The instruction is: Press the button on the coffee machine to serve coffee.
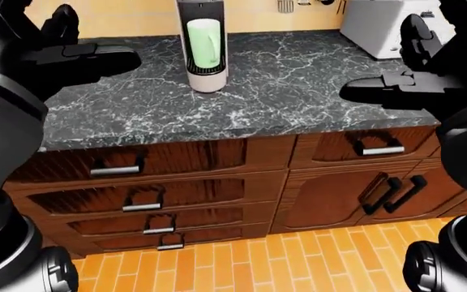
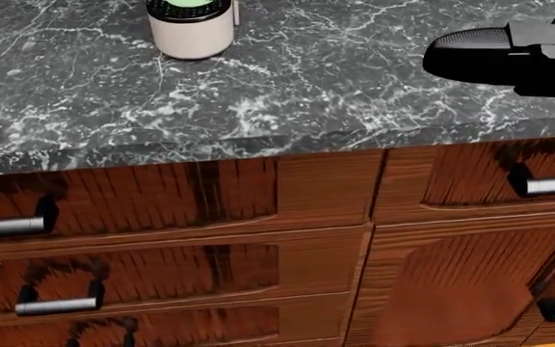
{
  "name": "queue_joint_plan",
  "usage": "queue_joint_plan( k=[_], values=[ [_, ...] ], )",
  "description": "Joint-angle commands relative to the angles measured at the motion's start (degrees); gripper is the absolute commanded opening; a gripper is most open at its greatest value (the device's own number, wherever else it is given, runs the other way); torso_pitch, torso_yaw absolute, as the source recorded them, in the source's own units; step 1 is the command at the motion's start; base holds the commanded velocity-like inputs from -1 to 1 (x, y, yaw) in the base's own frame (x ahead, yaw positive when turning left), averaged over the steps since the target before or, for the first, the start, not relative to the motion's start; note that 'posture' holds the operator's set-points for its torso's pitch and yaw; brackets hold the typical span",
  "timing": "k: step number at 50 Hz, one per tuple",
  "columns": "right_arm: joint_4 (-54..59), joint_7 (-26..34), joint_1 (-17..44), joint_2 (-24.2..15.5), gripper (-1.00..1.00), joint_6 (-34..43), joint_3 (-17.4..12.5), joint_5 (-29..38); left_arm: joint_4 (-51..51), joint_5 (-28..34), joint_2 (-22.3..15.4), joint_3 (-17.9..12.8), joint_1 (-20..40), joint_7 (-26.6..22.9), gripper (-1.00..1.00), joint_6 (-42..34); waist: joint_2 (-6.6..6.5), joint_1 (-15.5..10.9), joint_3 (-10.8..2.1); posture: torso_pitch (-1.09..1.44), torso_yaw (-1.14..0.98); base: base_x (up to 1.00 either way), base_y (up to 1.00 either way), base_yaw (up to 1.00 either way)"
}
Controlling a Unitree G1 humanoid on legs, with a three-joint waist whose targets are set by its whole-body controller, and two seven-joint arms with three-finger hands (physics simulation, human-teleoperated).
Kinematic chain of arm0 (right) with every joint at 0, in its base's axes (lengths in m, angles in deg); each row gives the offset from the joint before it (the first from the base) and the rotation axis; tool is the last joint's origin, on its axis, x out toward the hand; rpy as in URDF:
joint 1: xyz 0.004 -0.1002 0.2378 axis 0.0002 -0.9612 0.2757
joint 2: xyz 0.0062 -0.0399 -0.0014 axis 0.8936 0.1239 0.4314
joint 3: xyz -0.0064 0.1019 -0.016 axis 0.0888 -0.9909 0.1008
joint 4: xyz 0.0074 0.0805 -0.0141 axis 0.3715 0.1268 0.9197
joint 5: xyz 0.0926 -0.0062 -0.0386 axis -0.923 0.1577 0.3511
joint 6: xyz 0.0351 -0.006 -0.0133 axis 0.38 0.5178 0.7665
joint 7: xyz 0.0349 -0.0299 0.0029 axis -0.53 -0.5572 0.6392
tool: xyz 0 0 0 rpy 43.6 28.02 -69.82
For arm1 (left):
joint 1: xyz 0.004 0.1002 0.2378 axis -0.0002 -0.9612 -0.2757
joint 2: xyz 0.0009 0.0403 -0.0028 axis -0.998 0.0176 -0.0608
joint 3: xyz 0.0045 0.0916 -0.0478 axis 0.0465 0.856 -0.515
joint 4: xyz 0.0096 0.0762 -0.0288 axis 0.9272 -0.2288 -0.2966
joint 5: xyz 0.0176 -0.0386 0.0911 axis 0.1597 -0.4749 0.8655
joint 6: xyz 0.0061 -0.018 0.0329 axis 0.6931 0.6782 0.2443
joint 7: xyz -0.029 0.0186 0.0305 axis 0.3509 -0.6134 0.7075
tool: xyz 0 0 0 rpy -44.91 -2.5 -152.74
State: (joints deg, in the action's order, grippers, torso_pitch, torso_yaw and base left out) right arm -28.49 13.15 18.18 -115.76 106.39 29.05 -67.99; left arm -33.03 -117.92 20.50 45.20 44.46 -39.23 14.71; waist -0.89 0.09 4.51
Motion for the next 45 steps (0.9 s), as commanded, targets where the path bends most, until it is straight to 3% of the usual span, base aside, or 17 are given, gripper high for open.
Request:
queue_joint_plan(
  k=[1,2,4,7,10,11,13,14,20,22,23,26,31,32,34,41,45],
  values=[
    [-0.65,-0.13,1.82,-1.11,1.0,-1.25,-1.08,0.45,0.7,0.34,-0.77,-0.42,1.59,-0.3,1.0,1.31,-0.64,0.31,-2.09,0.0,0.0,0.0,0.0,0.0],
    [-0.64,-0.22,1.93,-1.11,1.0,-1.09,-1.1,0.42,0.71,0.39,-0.73,-0.38,1.59,-0.31,1.0,1.32,-1.49,-0.37,-3.26,0.0,0.0,0.0,0.0,0.34],
    [-0.7,-0.28,1.93,-1.09,1.0,-0.87,-1.15,0.36,0.84,0.0,-0.8,-0.59,1.92,0.03,1.0,0.83,-2.2,-1.4,-3.26,0.0,0.0,0.0,0.0,1.0],
    [-0.68,-0.35,2.02,-1.01,1.0,-1.06,-1.28,0.32,0.88,-0.07,-0.79,-0.57,1.91,0.14,1.0,0.79,-0.76,-1.38,-3.48,0.0,0.0,0.0,0.0,0.86],
    [-0.44,-0.65,2.09,-1.2,1.0,-1.34,-1.49,0.36,0.83,-0.29,-0.98,-0.69,2.0,0.23,1.0,0.73,0.59,-1.72,-0.33,0.0,0.0,0.0,0.0,0.0],
    [-0.25,-0.78,2.06,-1.34,1.0,-1.39,-1.24,0.66,0.89,-0.39,-0.98,-0.64,2.03,0.37,1.0,0.66,1.36,-1.79,-0.1,0.0,0.0,0.0,0.0,0.0],
    [-0.25,-1.21,2.22,-1.28,1.0,-1.08,-1.19,0.83,0.6,0.06,-0.99,-0.45,1.71,-0.14,1.0,1.25,4.45,-2.14,-1.3,0.0,0.0,0.0,0.0,0.0],
    [-0.21,-1.18,2.2,-1.24,1.0,-1.19,-1.3,0.85,0.61,0.16,-0.94,-0.45,1.59,-0.22,1.0,1.34,2.75,-1.77,-0.96,0.0,0.0,0.0,0.0,0.0],
    [-0.51,-1.22,2.12,-1.3,1.0,-0.92,-1.38,0.27,0.64,0.11,-0.88,-0.45,1.77,-0.13,1.0,1.12,-0.92,-0.17,-2.1,0.0,0.0,0.0,0.0,0.0],
    [-0.54,-1.07,2.06,-1.38,1.0,-1.22,-1.31,0.37,0.66,0.3,-0.78,-0.39,1.58,-0.27,1.0,1.25,-0.19,-0.15,-1.55,0.0,0.0,0.01,0.0,0.0],
    [-0.45,-1.0,2.02,-1.38,1.0,-1.36,-1.36,0.42,0.84,-0.08,-0.82,-0.55,1.91,0.08,1.0,0.75,-0.33,-0.11,-3.04,0.0,0.0,0.09,0.0,0.0],
    [-0.65,-1.26,2.25,-1.4,1.0,-0.97,-1.59,-0.05,0.85,-0.06,-0.81,-0.47,1.9,0.09,1.0,0.76,0.46,0.04,-2.19,0.0,0.0,0.12,0.0,0.0],
    [-0.59,-1.35,2.14,-1.46,1.0,-1.03,-1.59,-0.28,0.85,-0.05,-0.72,-0.41,2.0,0.18,1.0,0.66,3.58,-0.31,-2.28,0.0,0.0,0.15,0.0,0.0],
    [-0.5,-1.31,2.1,-1.52,1.0,-1.15,-1.56,-0.25,0.7,0.09,-0.74,-0.43,1.84,-0.06,1.0,0.9,2.41,-0.4,-2.59,0.0,0.0,0.15,0.0,0.0],
    [-0.46,-1.37,2.11,-1.52,1.0,-1.15,-1.52,-0.28,0.47,0.42,-0.72,-0.3,1.72,-0.36,1.0,1.22,3.61,-0.65,-2.6,0.0,0.0,0.15,0.0,0.0],
    [-0.51,-1.86,2.43,-1.71,1.0,-0.81,-1.58,-0.93,0.56,0.47,-0.6,-0.44,1.85,-0.32,1.0,0.95,1.5,-0.62,-2.01,0.0,0.0,0.15,0.0,0.0],
    [-0.48,-2.06,2.45,-1.76,1.0,-0.71,-1.58,-1.12,0.51,0.61,-0.57,-0.34,1.76,-0.38,1.0,1.1,-2.19,0.19,-2.52,0.0,0.0,0.15,0.01,0.0]
  ],
)
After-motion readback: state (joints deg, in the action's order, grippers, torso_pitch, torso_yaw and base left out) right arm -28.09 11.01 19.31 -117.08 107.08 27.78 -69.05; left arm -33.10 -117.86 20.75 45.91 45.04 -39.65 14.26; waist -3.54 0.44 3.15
